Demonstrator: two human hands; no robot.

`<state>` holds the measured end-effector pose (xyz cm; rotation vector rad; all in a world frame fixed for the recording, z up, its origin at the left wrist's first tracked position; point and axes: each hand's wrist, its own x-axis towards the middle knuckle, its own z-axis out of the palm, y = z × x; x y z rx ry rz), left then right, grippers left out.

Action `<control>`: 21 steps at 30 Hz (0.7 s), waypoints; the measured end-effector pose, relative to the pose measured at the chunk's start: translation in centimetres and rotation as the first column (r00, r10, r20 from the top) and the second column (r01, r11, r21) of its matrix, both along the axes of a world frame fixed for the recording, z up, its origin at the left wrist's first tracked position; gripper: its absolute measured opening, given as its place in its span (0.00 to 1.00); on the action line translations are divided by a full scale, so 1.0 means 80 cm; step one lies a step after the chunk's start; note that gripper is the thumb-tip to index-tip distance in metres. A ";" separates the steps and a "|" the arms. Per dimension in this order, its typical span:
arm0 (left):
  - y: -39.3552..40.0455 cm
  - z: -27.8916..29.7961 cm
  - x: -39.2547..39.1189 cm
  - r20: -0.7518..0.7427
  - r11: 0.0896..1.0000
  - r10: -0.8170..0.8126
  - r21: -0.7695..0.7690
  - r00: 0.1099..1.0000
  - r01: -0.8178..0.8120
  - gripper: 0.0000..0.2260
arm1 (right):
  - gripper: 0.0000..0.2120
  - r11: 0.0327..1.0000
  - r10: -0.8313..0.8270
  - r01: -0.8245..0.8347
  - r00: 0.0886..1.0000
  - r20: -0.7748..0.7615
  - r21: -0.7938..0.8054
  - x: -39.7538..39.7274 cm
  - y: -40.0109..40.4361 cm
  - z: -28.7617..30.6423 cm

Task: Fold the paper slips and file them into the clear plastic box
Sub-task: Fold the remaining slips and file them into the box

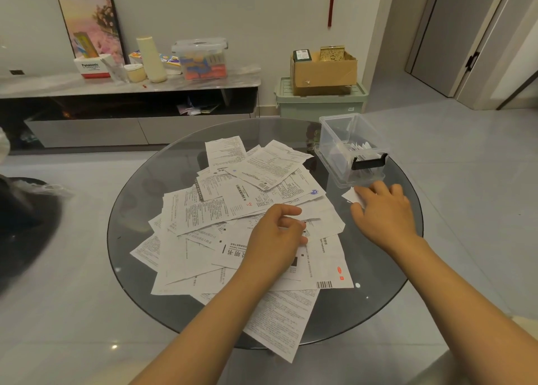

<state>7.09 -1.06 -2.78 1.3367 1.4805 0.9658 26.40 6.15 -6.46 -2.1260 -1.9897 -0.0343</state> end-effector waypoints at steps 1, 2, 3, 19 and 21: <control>0.000 0.000 0.000 0.001 1.000 0.001 0.002 1.000 -0.001 0.08 | 0.21 1.000 -0.008 0.008 0.999 -0.034 0.013 0.001 -0.001 -0.001; 0.000 0.001 -0.001 0.002 1.000 0.003 0.005 1.000 -0.003 0.08 | 0.20 0.999 -0.014 0.016 0.997 -0.078 0.032 0.000 -0.001 -0.002; -0.001 0.001 -0.001 0.003 1.000 0.001 0.007 1.000 -0.001 0.08 | 0.19 0.998 -0.020 0.026 0.993 -0.115 0.052 0.000 -0.001 -0.003; 0.006 -0.004 -0.008 -0.027 0.996 0.027 0.082 0.999 -0.024 0.09 | 0.20 0.980 -0.067 0.078 0.995 -0.068 0.182 -0.003 -0.012 -0.005; 0.010 -0.006 -0.011 -0.078 0.993 0.043 0.116 0.996 -0.034 0.09 | 0.19 0.978 -0.054 0.065 0.997 -0.057 0.196 -0.006 -0.014 -0.003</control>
